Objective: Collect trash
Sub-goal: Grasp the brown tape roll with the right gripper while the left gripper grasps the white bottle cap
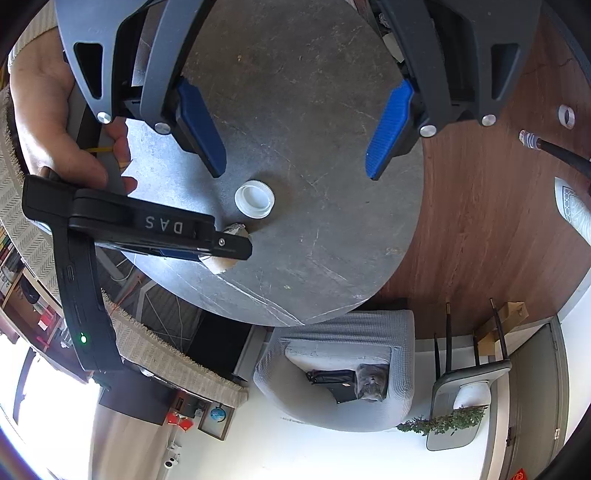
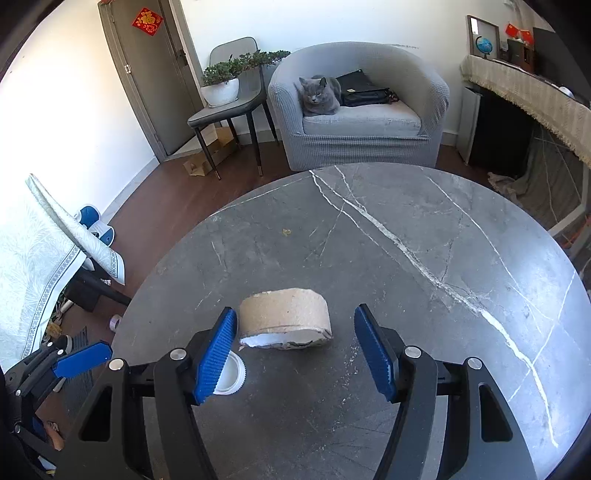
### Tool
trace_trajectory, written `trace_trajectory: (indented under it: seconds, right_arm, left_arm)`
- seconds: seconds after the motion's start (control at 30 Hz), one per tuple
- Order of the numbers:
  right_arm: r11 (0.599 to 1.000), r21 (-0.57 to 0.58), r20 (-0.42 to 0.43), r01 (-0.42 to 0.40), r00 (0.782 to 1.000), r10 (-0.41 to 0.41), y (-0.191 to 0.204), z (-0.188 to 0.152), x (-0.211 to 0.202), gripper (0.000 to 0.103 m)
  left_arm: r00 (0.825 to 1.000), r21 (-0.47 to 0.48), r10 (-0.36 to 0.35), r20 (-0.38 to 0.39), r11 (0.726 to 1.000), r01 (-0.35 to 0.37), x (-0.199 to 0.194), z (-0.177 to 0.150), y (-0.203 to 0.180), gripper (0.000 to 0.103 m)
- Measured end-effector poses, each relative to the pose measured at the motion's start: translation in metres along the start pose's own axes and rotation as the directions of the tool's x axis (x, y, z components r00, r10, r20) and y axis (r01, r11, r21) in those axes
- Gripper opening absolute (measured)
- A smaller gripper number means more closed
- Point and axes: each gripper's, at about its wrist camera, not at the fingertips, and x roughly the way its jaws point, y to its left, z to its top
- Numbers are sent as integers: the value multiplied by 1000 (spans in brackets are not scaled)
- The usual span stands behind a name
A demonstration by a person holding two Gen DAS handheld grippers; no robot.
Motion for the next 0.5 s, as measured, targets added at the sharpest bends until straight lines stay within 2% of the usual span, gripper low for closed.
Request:
trace_trajectory:
  seconds: [0.07, 0.1, 0.13, 0.5]
  right_arm:
    - [1000, 1, -7, -2, 1000, 2, -2, 3, 2, 58]
    - [1000, 3, -14, -4, 1000, 4, -2, 3, 4, 51]
    - [1000, 4, -19, -12, 1000, 12, -2, 2, 6, 49]
    - [996, 72, 46, -50, 998, 47, -25, -8, -25, 48]
  left_arm:
    - [1000, 8, -2, -7, 1000, 2, 4, 0, -3, 80]
    - [1000, 14, -3, -11, 1000, 3, 7, 0, -5, 80]
    - [1000, 21, -4, -14, 1000, 4, 8, 0, -7, 80]
    - [999, 80, 19, -46, 997, -16, 33, 3, -30, 68]
